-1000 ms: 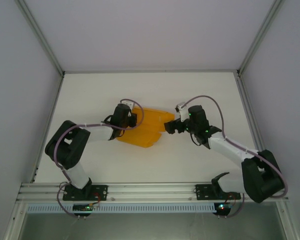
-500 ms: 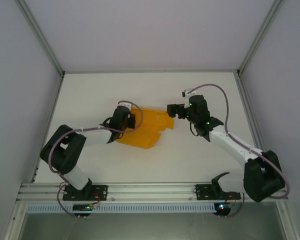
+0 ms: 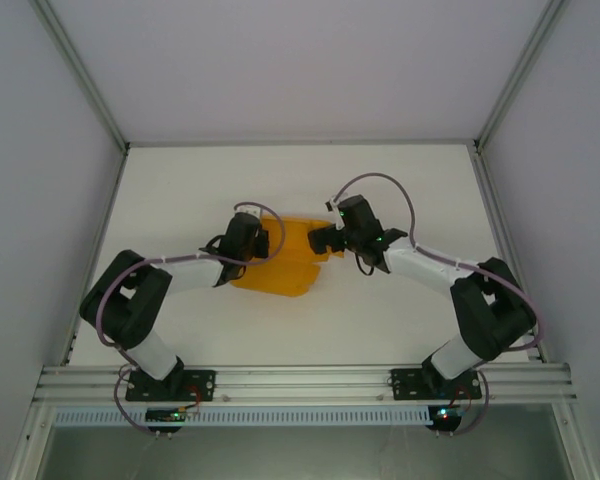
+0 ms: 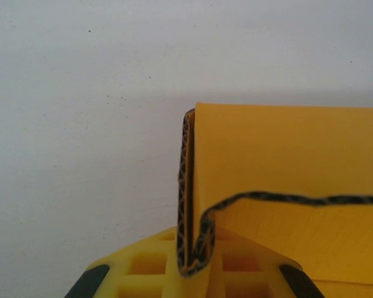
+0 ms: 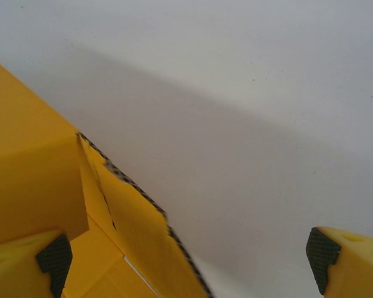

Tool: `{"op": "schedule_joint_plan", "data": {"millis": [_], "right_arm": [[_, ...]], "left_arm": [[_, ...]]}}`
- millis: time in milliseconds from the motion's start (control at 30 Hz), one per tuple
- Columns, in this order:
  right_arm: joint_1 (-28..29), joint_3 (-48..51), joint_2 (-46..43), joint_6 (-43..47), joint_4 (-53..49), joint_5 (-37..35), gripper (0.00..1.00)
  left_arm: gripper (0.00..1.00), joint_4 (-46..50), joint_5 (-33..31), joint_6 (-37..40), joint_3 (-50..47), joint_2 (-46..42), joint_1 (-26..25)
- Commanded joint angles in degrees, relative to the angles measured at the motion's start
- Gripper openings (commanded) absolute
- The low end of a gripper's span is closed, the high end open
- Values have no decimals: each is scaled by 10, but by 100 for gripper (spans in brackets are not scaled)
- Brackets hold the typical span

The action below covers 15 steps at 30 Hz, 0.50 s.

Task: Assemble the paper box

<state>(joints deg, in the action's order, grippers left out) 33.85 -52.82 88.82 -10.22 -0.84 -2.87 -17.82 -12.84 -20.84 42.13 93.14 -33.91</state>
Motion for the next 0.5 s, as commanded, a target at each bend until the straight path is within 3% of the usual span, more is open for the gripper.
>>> {"op": "schedule_joint_plan", "data": {"millis": [0, 267, 467], "right_arm": [[10, -21, 13, 12, 35, -54, 99], [60, -26, 44, 10, 107, -252, 99], [74, -4, 20, 14, 104, -265, 99]], "left_arm": [[0, -20, 10, 17, 3, -4, -14], [0, -17, -23, 22, 0, -9, -33], [0, -3, -69, -11, 5, -15, -32]]}}
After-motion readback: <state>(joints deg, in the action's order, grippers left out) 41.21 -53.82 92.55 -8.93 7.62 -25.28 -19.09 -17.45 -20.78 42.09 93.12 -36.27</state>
